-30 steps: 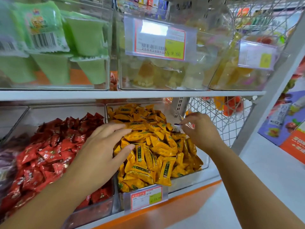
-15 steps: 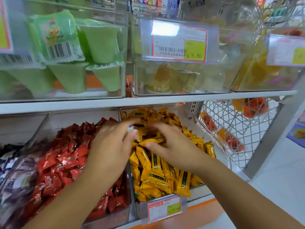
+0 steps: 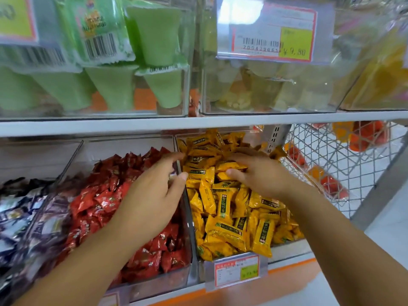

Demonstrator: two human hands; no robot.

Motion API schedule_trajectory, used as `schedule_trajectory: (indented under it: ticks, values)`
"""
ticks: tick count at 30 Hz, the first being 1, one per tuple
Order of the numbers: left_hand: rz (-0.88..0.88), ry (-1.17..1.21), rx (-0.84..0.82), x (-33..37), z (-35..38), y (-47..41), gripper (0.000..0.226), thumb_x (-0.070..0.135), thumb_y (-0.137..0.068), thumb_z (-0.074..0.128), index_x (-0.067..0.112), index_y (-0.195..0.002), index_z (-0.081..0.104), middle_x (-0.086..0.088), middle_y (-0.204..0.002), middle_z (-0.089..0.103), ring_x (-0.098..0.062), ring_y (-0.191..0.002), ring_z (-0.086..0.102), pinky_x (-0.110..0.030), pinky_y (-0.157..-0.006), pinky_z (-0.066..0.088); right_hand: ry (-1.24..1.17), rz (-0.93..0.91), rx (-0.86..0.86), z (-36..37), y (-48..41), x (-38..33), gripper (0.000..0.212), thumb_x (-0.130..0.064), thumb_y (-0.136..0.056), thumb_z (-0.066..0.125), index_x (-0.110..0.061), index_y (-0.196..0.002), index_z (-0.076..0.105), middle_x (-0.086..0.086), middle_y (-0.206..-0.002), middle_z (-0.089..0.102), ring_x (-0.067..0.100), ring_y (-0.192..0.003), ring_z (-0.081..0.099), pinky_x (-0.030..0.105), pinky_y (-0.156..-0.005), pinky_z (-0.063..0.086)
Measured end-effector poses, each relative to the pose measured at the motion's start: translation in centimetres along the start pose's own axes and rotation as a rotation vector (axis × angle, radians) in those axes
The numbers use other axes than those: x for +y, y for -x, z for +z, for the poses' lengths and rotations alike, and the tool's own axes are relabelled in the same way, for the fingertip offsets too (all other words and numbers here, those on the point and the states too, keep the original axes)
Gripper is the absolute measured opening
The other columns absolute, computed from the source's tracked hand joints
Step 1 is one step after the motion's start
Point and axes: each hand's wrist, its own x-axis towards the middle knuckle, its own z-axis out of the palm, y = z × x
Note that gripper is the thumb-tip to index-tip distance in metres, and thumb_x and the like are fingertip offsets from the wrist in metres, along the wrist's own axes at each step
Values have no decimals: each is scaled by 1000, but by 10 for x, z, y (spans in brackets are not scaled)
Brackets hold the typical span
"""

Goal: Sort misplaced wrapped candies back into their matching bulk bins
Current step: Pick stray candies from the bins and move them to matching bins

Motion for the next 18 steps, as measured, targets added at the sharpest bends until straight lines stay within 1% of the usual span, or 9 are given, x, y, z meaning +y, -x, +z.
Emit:
schedule_trajectory:
  ticks: [2, 4, 5, 8, 10, 12, 14, 16, 18]
  values:
    - [-11, -29, -57, -1, 0, 3, 49, 49, -95, 43, 40, -142, 35, 21, -120, 52, -1, -105, 53, -18, -85, 38, -35, 12, -40, -8, 0, 2, 44, -53, -91, 52, -42, -134, 49, -9, -146, 41, 21, -133, 41, 39, -104, 41]
    - [-24, -65, -90, -3, -1, 3, 53, 55, -93, 42, 43, -143, 33, 13, -128, 55, -4, -106, 54, -20, -85, 37, -54, 15, -82, -21, 2, -5, 47, -53, -88, 58, -40, -133, 51, -8, -141, 45, 19, -128, 44, 34, -104, 41]
    - [-34, -70, -96, -5, -1, 3, 54, 57, -92, 42, 43, -143, 33, 12, -131, 53, -2, -105, 53, -20, -85, 38, -50, 3, -63, -27, 3, -12, 49, -55, -86, 60, -40, -132, 51, -8, -139, 47, 18, -126, 45, 33, -102, 41]
    - [-52, -45, -95, -8, -2, 3, 55, 60, -89, 43, 44, -142, 36, 13, -137, 49, 2, -104, 49, -20, -91, 40, -16, -118, 51, -28, -6, -47, 42, -53, -92, 51, -40, -132, 50, -8, -139, 47, 17, -128, 42, 35, -104, 39]
    - [-77, -22, -88, -9, -1, 2, 57, 60, -88, 47, 42, -141, 39, 13, -135, 50, -1, -109, 52, -22, -94, 42, -13, -239, 11, -9, -15, -69, 39, -44, -97, 44, -38, -135, 47, -7, -142, 45, 20, -133, 38, 43, -109, 35]
    - [-111, 16, -59, -9, -1, 0, 57, 57, -85, 55, 41, -139, 43, 17, -118, 58, -2, -107, 56, -24, -95, 45, 7, -297, -35, 14, -23, -75, 45, -42, -96, 43, -39, -140, 40, -9, -147, 41, 22, -141, 26, 51, -112, 26]
    - [-129, 40, -43, -9, -1, -2, 56, 55, -82, 60, 43, -135, 47, 20, -93, 60, 2, -95, 58, -22, -89, 46, 59, -212, -69, 17, -28, -63, 49, -50, -94, 42, -45, -142, 34, -15, -150, 35, 16, -145, 13, 54, -115, 15]
    - [-143, 65, -38, -11, -1, -2, 54, 54, -81, 62, 45, -133, 48, 13, -80, 60, 6, -87, 58, -17, -83, 45, 170, -136, -120, 10, -29, -46, 50, -60, -92, 39, -48, -141, 34, -18, -150, 34, 14, -146, 8, 55, -116, 10]
    - [-155, 99, -38, -13, -2, -3, 54, 55, -80, 63, 47, -131, 49, 7, -73, 60, 9, -83, 59, -9, -78, 41, 243, -119, -161, 2, -26, -32, 52, -63, -92, 37, -50, -142, 32, -16, -151, 32, 15, -146, 7, 55, -116, 10]
